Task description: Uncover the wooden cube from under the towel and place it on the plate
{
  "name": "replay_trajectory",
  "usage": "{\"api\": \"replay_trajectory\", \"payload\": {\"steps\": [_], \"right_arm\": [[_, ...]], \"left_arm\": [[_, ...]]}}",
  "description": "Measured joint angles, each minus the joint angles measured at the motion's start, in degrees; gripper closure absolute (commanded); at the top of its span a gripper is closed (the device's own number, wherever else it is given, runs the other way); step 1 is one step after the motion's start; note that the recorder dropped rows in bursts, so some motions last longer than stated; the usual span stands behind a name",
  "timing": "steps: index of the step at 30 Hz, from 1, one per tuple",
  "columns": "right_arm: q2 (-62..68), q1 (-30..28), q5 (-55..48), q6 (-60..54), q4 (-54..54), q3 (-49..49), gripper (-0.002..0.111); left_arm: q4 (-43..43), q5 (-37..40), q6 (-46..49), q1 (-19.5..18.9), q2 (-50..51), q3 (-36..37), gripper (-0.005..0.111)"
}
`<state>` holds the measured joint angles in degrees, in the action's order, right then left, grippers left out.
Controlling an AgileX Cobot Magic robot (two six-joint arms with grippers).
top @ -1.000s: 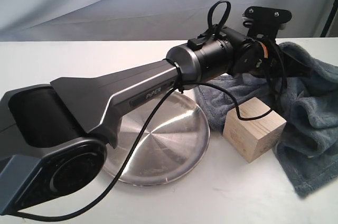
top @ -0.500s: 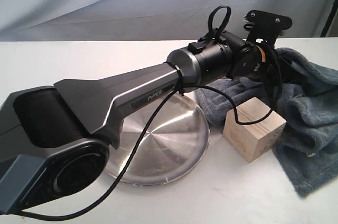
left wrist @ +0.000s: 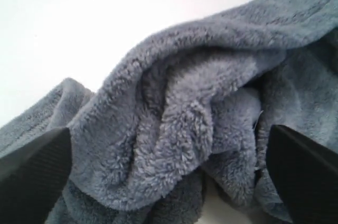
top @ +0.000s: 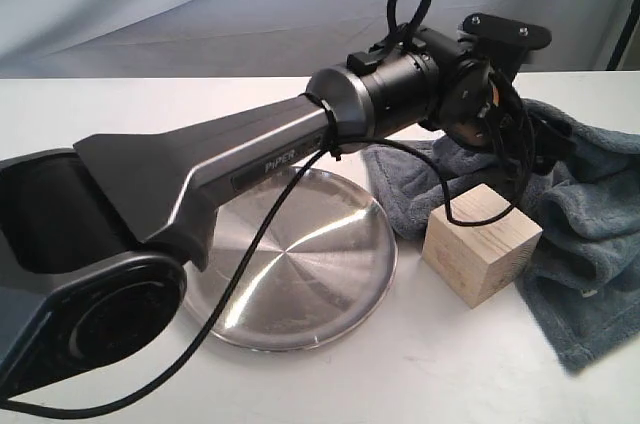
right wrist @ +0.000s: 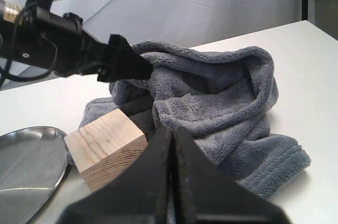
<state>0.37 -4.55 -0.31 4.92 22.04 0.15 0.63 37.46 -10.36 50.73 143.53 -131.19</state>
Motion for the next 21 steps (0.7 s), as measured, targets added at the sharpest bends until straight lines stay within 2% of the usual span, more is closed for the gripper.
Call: {"api": "replay_trajectory", "payload": {"steps": [4,7,21], "right_arm": [[0.0,0.0,0.0,0.0,0.0,0.0,0.105],[0.0,0.0,0.0,0.0,0.0,0.0,0.105],[0.0,0.0,0.0,0.0,0.0,0.0,0.105]], "left_arm": [[0.0,1.1,0.8,0.0,-2.9,0.0,0.013],[0.0,4.2,4.8,0.0,-5.1,0.0,0.013],[-0.6,25.8,19.9,0.0,-8.3,-0.1,0.013]]}}
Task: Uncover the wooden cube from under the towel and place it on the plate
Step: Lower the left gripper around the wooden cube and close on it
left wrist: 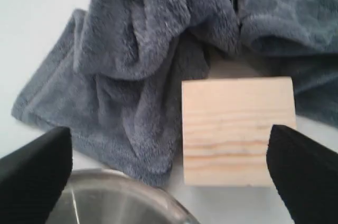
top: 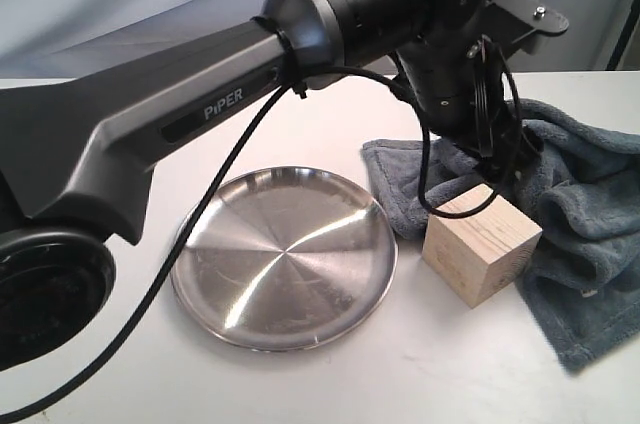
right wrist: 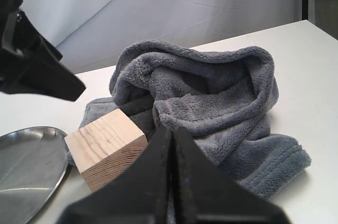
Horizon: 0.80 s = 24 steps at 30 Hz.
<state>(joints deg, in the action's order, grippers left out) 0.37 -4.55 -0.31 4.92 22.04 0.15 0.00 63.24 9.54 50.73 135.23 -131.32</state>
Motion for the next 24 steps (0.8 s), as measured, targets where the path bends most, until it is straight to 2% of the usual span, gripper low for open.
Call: {"api": "replay_trajectory", "payload": {"steps": [5,9,15,24], "right_arm": [[0.0,0.0,0.0,0.0,0.0,0.0,0.105],[0.0,0.0,0.0,0.0,0.0,0.0,0.105],[0.0,0.0,0.0,0.0,0.0,0.0,0.105],[0.0,0.0,0.0,0.0,0.0,0.0,0.105]], "left_arm": [[-0.9,5.9,1.1,0.0,0.0,0.0,0.013],[-1.4,6.3,1.1,0.0,0.0,0.0,0.013],[-6.7,6.7,2.2,0.3,0.0,0.0,0.013],[-3.5,6.7,2.8,4.2,2.5,0.0,0.010]]}}
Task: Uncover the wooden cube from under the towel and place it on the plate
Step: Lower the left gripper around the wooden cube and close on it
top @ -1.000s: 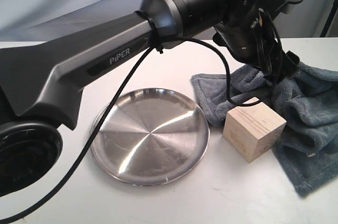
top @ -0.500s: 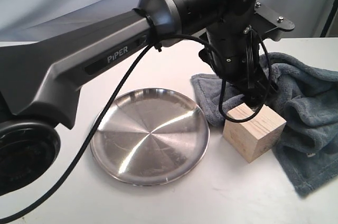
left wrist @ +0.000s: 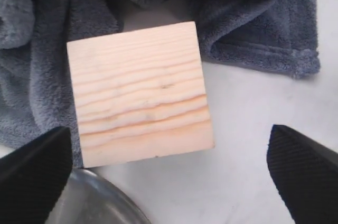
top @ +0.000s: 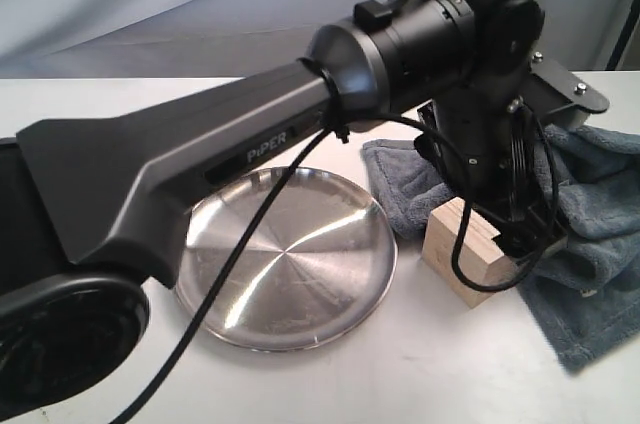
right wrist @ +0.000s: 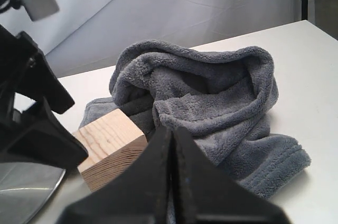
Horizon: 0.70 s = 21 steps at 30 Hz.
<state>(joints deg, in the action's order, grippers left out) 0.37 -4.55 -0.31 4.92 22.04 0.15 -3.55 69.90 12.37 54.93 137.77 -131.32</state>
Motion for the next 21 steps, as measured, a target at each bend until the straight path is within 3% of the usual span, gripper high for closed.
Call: {"api": "replay_trajectory", "payload": {"steps": [3,21], "right_arm": [[0.0,0.0,0.0,0.0,0.0,0.0,0.105],[0.0,0.0,0.0,0.0,0.0,0.0,0.105]], "left_arm": [[0.5,0.1,-1.8,0.3,1.1,0.0,0.002],[5.3,-7.6,-7.6,0.3,4.3,0.0,0.002]]}}
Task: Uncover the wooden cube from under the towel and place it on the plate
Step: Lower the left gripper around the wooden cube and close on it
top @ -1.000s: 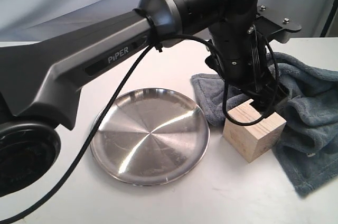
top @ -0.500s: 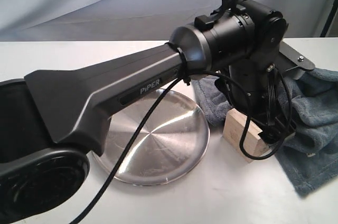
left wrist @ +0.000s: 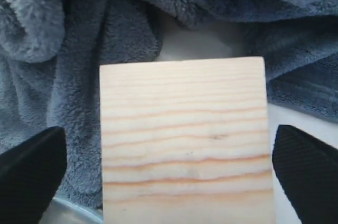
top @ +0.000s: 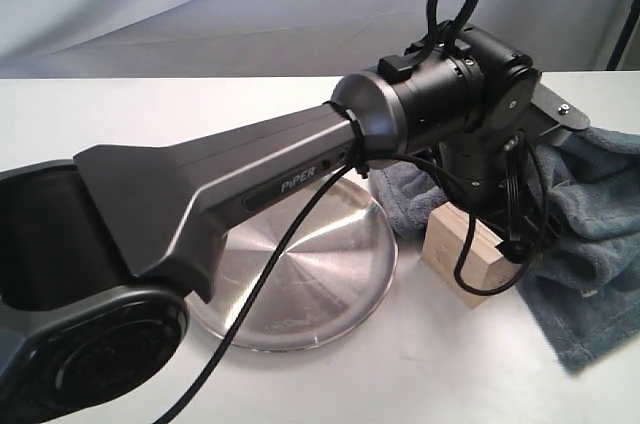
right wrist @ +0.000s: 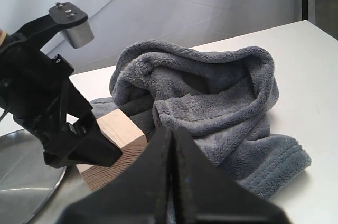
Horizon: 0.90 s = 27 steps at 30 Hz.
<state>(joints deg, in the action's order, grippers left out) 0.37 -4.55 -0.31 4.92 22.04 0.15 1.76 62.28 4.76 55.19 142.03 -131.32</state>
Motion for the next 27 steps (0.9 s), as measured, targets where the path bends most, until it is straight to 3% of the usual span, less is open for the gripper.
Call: {"api": "replay_trajectory", "payload": {"steps": [27], "right_arm": [[0.0,0.0,0.0,0.0,0.0,0.0,0.105]], "left_arm": [[-2.3,-0.5,-2.1,0.0,6.1,0.0,0.002]]}}
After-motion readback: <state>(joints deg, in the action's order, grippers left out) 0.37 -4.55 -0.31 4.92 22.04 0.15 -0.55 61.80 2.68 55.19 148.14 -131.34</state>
